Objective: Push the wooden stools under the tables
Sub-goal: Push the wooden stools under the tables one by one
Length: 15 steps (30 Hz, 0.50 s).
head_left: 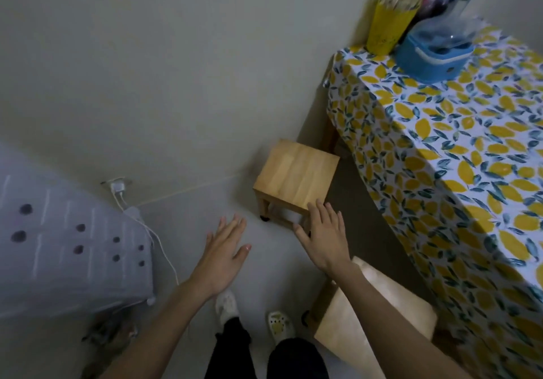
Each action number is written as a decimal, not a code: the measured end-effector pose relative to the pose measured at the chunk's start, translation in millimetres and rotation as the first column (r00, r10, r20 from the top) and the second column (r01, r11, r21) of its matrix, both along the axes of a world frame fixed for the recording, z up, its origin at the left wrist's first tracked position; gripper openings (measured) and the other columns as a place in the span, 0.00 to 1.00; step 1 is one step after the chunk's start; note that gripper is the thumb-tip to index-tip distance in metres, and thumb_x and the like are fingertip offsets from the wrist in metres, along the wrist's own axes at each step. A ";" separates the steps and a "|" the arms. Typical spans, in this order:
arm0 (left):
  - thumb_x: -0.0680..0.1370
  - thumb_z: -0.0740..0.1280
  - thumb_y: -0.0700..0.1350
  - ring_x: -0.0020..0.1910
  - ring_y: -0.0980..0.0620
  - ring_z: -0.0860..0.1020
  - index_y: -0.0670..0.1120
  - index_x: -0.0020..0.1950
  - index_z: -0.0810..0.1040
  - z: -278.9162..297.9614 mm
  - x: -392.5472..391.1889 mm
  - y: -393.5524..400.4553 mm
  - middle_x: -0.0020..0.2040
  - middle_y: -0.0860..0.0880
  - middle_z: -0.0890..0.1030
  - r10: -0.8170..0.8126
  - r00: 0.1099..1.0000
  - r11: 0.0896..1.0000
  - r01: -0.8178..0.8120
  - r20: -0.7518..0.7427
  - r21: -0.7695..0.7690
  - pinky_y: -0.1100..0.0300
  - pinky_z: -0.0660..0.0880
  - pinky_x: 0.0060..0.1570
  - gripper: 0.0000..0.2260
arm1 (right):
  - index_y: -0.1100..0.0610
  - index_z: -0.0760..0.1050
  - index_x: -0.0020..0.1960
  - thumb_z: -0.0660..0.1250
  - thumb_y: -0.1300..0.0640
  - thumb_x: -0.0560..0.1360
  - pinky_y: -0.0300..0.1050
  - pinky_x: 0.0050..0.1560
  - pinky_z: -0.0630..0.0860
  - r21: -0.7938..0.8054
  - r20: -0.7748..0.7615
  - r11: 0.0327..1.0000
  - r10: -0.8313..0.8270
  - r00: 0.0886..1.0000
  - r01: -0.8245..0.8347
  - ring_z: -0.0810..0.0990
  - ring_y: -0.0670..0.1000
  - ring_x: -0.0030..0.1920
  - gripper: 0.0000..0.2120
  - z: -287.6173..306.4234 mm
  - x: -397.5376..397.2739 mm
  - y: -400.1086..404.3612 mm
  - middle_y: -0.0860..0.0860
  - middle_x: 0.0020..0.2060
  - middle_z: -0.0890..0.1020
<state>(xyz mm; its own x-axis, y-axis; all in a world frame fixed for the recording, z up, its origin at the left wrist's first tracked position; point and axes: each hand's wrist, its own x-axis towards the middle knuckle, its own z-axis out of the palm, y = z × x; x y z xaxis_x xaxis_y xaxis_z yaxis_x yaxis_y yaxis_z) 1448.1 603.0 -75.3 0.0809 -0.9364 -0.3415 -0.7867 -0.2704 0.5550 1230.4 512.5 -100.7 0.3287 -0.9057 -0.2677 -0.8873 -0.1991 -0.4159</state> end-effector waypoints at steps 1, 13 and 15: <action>0.82 0.56 0.50 0.77 0.52 0.41 0.48 0.78 0.51 -10.7 10.8 -18.0 0.79 0.50 0.48 -0.023 1.000 1.000 0.024 -0.009 0.018 0.51 0.39 0.75 0.26 | 0.54 0.52 0.78 0.51 0.40 0.81 0.54 0.77 0.40 0.019 -0.003 0.999 -0.035 0.999 0.035 0.46 0.55 0.79 0.30 -10.6 8.7 -9.5 0.54 0.79 0.52; 0.82 0.57 0.46 0.78 0.50 0.48 0.52 0.78 0.50 -245.1 91.4 -207.3 0.79 0.48 0.48 -0.301 0.950 0.952 0.305 -0.086 0.032 0.50 0.50 0.76 0.26 | 0.47 0.54 0.78 0.46 0.32 0.77 0.53 0.73 0.34 0.075 -0.058 0.925 -0.369 0.928 0.373 0.43 0.53 0.79 0.33 -233.9 79.4 -108.2 0.48 0.80 0.50; 0.81 0.58 0.44 0.78 0.50 0.49 0.51 0.78 0.52 -293.5 95.2 -231.1 0.79 0.46 0.50 -0.297 0.948 0.954 0.300 -0.110 0.012 0.50 0.53 0.75 0.27 | 0.49 0.54 0.79 0.41 0.31 0.74 0.53 0.75 0.35 0.039 -0.060 0.920 -0.388 0.920 0.391 0.42 0.52 0.79 0.39 -278.8 86.9 -125.5 0.49 0.80 0.50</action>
<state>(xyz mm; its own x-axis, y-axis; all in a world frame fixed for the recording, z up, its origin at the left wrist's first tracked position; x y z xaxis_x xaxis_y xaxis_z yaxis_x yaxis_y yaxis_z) 1543.3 371.9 -368.7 -0.2392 -0.9018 -0.3599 -0.7711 -0.0488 0.6349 1317.3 386.9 -379.5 -0.0622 -0.9445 -0.3224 -0.9104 0.1861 -0.3694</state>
